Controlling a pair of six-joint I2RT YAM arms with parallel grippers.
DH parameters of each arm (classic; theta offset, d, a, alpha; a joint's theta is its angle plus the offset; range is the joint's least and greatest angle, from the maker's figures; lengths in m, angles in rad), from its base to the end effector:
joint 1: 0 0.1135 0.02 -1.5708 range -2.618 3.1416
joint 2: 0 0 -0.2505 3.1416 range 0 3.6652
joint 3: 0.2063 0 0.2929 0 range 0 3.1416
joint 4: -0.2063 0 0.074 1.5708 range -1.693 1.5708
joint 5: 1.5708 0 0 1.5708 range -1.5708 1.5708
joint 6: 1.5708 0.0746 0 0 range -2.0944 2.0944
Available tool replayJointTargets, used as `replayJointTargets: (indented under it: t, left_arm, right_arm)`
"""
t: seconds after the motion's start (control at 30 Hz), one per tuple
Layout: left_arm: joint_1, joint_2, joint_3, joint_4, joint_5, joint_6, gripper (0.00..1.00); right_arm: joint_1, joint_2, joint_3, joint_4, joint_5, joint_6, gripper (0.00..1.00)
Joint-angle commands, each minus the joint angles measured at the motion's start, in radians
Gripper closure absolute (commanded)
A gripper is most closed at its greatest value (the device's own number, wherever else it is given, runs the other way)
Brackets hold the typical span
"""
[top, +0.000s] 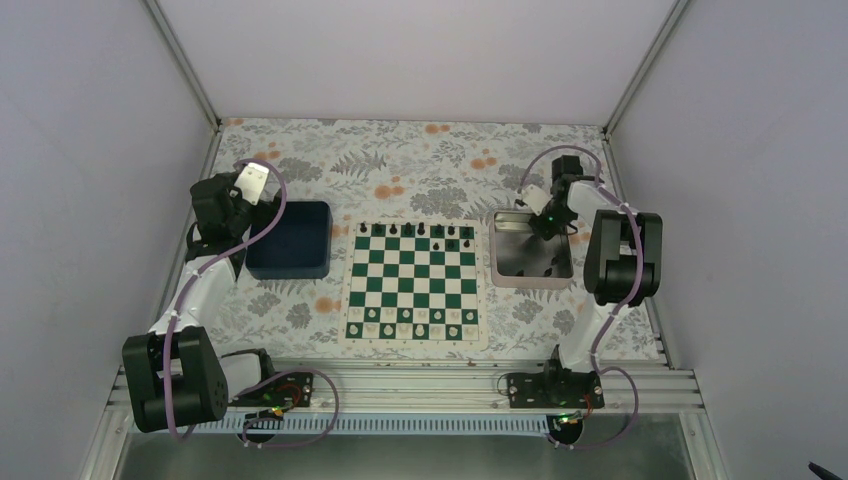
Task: Set up the chess pieces on the board
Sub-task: Pick up the chess piece from the storage box, then place the chess piece on the chessboard.
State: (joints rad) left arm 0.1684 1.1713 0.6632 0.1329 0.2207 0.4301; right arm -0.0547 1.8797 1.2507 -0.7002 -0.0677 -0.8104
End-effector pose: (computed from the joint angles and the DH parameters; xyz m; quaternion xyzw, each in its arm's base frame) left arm 0.3368 0.0407 0.2034 0.1687 0.8064 0.0779 0.5614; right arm 0.3985 -0.0168 0.0879 -0.3698 0.9207 -0.0200 0.1234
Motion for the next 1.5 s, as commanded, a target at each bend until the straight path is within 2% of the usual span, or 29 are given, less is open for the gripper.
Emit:
replayJointTargets:
  t: [0.0, 0.13, 0.27, 0.37, 0.57, 0.8, 1.0, 1.47]
  left_arm:
    - [0.008, -0.003, 0.004, 0.001, 0.014, -0.001, 0.00]
    - [0.007, -0.005, 0.004, 0.001, 0.014, -0.001, 0.00]
    - [0.008, -0.006, 0.003, 0.002, 0.017, -0.002, 0.00]
    - [0.008, -0.005, 0.003, 0.005, 0.019, -0.002, 0.00]
    - [0.008, -0.013, 0.004, 0.002, 0.019, -0.004, 0.00]
    - [0.008, -0.021, 0.004, 0.000, 0.017, -0.004, 0.00]
    - [0.010, -0.024, 0.003, 0.003, 0.015, -0.003, 0.00]
    - [0.016, -0.027, -0.002, 0.008, 0.013, -0.004, 0.00]
  right_arm:
    - [-0.007, 0.010, 0.029, -0.006, -0.013, -0.003, 0.87]
    - [-0.006, -0.016, 0.034, -0.033, -0.013, -0.003, 0.95]
    - [0.026, -0.087, 0.050, -0.092, 0.001, 0.010, 0.96]
    - [0.105, -0.149, 0.075, -0.143, 0.015, 0.029, 0.96]
    - [0.353, -0.187, 0.208, -0.251, 0.031, 0.094, 0.96]
    - [0.587, -0.060, 0.352, -0.288, 0.025, 0.136, 0.96]
    - [0.717, 0.059, 0.358, -0.252, 0.017, 0.148, 0.95]
    - [0.745, 0.222, 0.355, -0.170, -0.006, 0.125, 0.93]
